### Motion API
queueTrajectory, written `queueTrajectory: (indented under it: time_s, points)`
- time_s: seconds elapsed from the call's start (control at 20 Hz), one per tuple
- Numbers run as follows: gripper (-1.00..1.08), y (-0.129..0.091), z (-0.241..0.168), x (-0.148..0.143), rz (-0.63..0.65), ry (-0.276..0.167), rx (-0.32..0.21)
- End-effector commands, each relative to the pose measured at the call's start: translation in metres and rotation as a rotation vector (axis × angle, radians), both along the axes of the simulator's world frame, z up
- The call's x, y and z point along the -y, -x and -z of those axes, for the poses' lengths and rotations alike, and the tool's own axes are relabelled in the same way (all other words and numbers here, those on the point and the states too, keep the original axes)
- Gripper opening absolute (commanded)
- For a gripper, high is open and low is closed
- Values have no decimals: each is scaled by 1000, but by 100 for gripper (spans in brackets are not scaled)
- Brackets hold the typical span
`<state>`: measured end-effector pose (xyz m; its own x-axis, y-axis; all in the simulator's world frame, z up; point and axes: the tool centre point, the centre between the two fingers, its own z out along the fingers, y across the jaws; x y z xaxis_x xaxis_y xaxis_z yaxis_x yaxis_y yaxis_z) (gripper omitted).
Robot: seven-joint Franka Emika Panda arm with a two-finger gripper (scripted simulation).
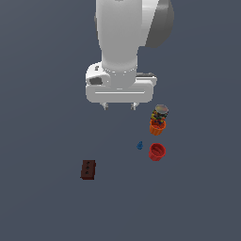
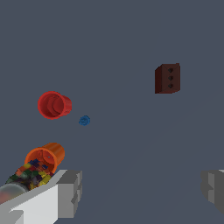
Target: Pick up a designated object from a clutter of objects.
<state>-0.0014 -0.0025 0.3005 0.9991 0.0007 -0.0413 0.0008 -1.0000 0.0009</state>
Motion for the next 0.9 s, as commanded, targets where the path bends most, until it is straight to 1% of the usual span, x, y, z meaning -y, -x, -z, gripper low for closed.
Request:
queueTrajectory:
  time_s: [0.0, 0.15, 0.4, 0.6, 0.85]
  points:
    - [100, 0, 0, 0, 0, 0, 0]
    - [100, -2, -3, -1, 3, -5, 10]
    - [100, -7, -17, -3, 22, -25, 47]
    - [100, -7, -18, -3, 26, -26, 48]
    - [100, -9, -8, -6, -10, -22, 47]
